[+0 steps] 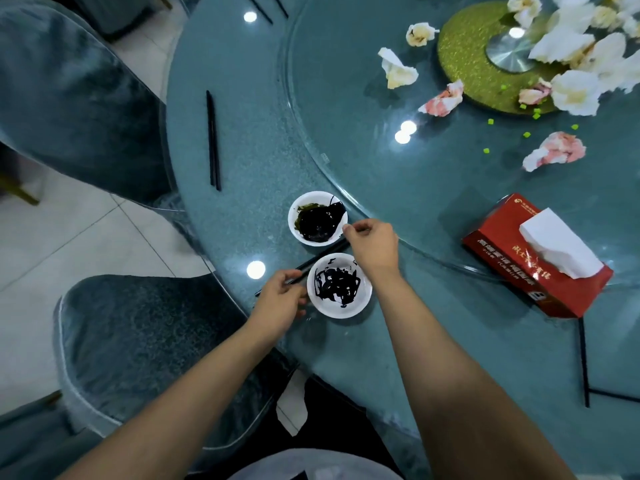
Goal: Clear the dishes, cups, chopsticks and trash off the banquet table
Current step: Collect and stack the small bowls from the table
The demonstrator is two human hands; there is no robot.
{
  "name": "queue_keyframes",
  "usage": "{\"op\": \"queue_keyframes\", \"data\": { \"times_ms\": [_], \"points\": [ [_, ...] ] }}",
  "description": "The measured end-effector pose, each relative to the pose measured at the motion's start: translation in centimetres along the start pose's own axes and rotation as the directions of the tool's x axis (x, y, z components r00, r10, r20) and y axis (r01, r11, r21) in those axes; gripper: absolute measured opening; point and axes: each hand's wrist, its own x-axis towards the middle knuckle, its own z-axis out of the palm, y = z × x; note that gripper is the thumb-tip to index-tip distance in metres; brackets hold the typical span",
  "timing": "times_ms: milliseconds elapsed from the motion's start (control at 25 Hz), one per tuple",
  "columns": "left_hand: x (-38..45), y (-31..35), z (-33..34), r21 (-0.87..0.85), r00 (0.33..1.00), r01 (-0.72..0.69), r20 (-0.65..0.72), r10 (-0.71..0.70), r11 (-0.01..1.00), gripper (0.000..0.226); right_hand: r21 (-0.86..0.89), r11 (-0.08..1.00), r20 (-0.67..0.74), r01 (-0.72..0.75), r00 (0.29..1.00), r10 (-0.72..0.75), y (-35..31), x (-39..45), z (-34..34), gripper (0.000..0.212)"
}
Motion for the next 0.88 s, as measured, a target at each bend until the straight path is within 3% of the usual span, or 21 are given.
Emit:
{"op": "queue_keyframes", "data": {
  "times_ms": [240, 440, 880],
  "points": [
    [-0.3, 0.1, -0.4, 0.009, 1.000, 0.006, 0.008, -0.006, 1.000, 0.024, 0.044, 0.994, 0.023, -0.098, 0.995, 0.097, -0.8, 0.8, 1.0, 0.008],
    [-0.4, 0.4, -0.9, 0.048, 1.000, -0.011, 0.004, 0.011, 0.999, 0.021, 0.209, 0.970, 0.039, -0.121, 0.993, 0.115, -1.0, 0.7, 0.8, 0.017],
    [-0.1, 0.7, -0.1, 0.078, 0.999, -0.016, -0.029, 0.018, 0.997, 0.025, 0.415, 0.909, 0.043, 0.036, 0.997, -0.059, 1.6, -3.6, -3.4, 0.029]
  ]
}}
